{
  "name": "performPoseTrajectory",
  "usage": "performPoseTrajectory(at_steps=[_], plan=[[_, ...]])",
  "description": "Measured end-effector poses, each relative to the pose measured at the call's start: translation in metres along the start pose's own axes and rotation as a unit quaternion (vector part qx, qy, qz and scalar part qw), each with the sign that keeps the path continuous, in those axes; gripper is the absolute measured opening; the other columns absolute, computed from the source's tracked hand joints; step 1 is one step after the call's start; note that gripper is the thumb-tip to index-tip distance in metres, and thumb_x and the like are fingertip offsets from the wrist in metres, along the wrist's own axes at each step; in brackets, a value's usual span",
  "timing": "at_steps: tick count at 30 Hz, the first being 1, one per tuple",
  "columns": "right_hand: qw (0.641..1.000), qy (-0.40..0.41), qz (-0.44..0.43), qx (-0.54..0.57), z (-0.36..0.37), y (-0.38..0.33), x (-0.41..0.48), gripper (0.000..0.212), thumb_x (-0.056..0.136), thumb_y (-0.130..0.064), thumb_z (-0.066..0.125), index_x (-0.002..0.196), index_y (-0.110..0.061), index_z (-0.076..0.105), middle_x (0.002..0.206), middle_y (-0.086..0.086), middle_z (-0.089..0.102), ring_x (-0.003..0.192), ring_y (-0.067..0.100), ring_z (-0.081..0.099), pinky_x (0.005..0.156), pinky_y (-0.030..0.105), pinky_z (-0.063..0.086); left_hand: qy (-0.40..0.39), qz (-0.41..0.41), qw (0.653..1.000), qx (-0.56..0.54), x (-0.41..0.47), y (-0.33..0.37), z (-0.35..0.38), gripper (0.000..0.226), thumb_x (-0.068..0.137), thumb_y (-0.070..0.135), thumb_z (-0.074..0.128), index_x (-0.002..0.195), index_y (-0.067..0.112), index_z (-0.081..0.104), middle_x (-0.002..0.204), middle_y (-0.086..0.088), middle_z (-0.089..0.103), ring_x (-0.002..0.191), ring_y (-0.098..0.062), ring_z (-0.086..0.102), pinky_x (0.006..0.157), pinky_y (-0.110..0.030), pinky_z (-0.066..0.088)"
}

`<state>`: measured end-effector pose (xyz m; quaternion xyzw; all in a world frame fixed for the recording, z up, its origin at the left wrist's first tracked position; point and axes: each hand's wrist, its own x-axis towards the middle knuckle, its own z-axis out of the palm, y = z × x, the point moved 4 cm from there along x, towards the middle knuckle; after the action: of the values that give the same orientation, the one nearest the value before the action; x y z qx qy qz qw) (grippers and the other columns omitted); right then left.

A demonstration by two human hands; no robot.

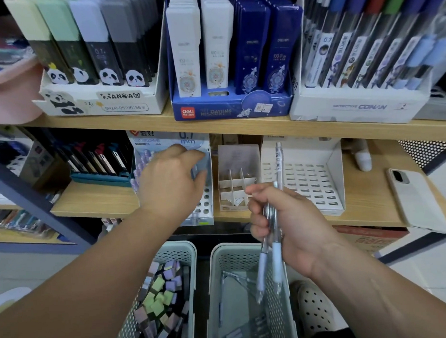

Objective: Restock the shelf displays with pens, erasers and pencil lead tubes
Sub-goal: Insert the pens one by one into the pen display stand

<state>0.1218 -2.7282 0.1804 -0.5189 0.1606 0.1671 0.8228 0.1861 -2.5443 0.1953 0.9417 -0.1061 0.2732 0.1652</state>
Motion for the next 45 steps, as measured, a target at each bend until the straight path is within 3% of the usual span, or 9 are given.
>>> performPoseTrajectory(at_steps=[5,7,10,12,19,26,32,40,45], plan=[[0.998,0.041,-0.018,0.041,0.008,0.000,0.003,0.016,0.093,-0.004,0.058,0.105,-0.007,0.068,0.068,0.005,0.052,0.053,0.013,0.043,0.048,0.024,0.036,-0.165,-0.030,0.964,-0.208,-0.038,0.042,-0.006,0.027,0.094,0.040,0.049,0.093,0.027,0.073,0.074,0.008,0.068,0.066,-0.013,0.062,0.064,-0.035,0.053],[0.997,0.056,-0.029,0.051,0.012,0.001,0.004,0.016,0.093,-0.004,0.058,0.104,-0.009,0.068,0.067,0.004,0.053,0.054,0.013,0.046,0.049,0.024,0.041,-0.238,-0.126,0.908,-0.322,-0.052,0.049,0.000,0.028,0.099,0.036,0.051,0.085,0.027,0.073,0.070,0.006,0.069,0.063,-0.014,0.065,0.061,-0.032,0.054],[0.994,0.077,-0.046,0.064,0.019,0.003,0.006,0.016,0.093,-0.004,0.058,0.104,-0.011,0.067,0.068,0.004,0.054,0.055,0.014,0.047,0.054,0.027,0.044,-0.305,-0.303,0.772,-0.469,-0.065,0.047,0.001,0.021,0.099,0.023,0.056,0.087,0.017,0.072,0.068,-0.005,0.069,0.055,-0.017,0.061,0.051,-0.026,0.045],[0.992,0.090,-0.050,0.068,0.023,0.005,0.007,0.017,0.093,-0.003,0.057,0.105,-0.010,0.067,0.069,0.005,0.056,0.057,0.015,0.049,0.055,0.028,0.047,-0.319,-0.319,0.740,-0.498,-0.069,0.041,-0.004,0.010,0.094,0.018,0.065,0.093,0.012,0.073,0.072,-0.010,0.071,0.059,-0.019,0.060,0.052,-0.029,0.046],[0.994,0.047,-0.028,0.095,0.044,0.020,0.013,0.015,0.094,-0.002,0.061,0.106,-0.003,0.069,0.081,0.013,0.066,0.070,0.022,0.066,0.066,0.032,0.058,-0.328,-0.303,0.760,-0.473,-0.079,0.013,-0.019,0.022,0.081,0.004,0.080,0.099,0.008,0.068,0.080,-0.017,0.072,0.054,-0.009,0.058,0.052,-0.023,0.048],[0.998,0.060,-0.010,0.002,0.056,0.031,0.014,0.020,0.092,-0.004,0.065,0.110,0.003,0.068,0.101,0.020,0.076,0.093,0.028,0.075,0.081,0.035,0.063,-0.406,-0.236,0.779,-0.416,-0.088,-0.014,-0.029,0.018,0.085,0.006,0.076,0.099,0.016,0.071,0.075,-0.002,0.071,0.058,-0.012,0.060,0.058,-0.025,0.050],[0.999,0.049,0.009,-0.018,0.065,0.042,0.016,0.020,0.097,-0.006,0.061,0.112,0.006,0.063,0.097,0.021,0.076,0.087,0.029,0.077,0.083,0.039,0.063,-0.320,-0.273,0.812,-0.405,-0.085,-0.042,-0.035,0.020,0.089,0.006,0.072,0.101,0.022,0.070,0.084,-0.008,0.073,0.062,-0.023,0.060,0.062,-0.035,0.055],[0.995,0.016,0.018,-0.098,0.072,0.052,0.018,0.019,0.094,-0.013,0.070,0.109,-0.002,0.063,0.097,0.020,0.076,0.083,0.028,0.076,0.064,0.032,0.061,-0.372,-0.258,0.785,-0.422,-0.094,-0.040,-0.037,0.030,0.087,-0.002,0.063,0.107,0.021,0.059,0.078,-0.006,0.073,0.063,-0.019,0.058,0.063,-0.033,0.050],[0.984,0.038,0.012,-0.173,0.073,0.058,0.018,0.013,0.093,-0.024,0.072,0.097,-0.015,0.063,0.078,0.006,0.071,0.067,0.015,0.064,0.045,0.021,0.043,-0.331,-0.257,0.803,-0.423,-0.095,-0.040,-0.034,0.022,0.086,0.016,0.076,0.102,0.024,0.064,0.075,-0.004,0.069,0.061,-0.020,0.056,0.061,-0.036,0.049]])
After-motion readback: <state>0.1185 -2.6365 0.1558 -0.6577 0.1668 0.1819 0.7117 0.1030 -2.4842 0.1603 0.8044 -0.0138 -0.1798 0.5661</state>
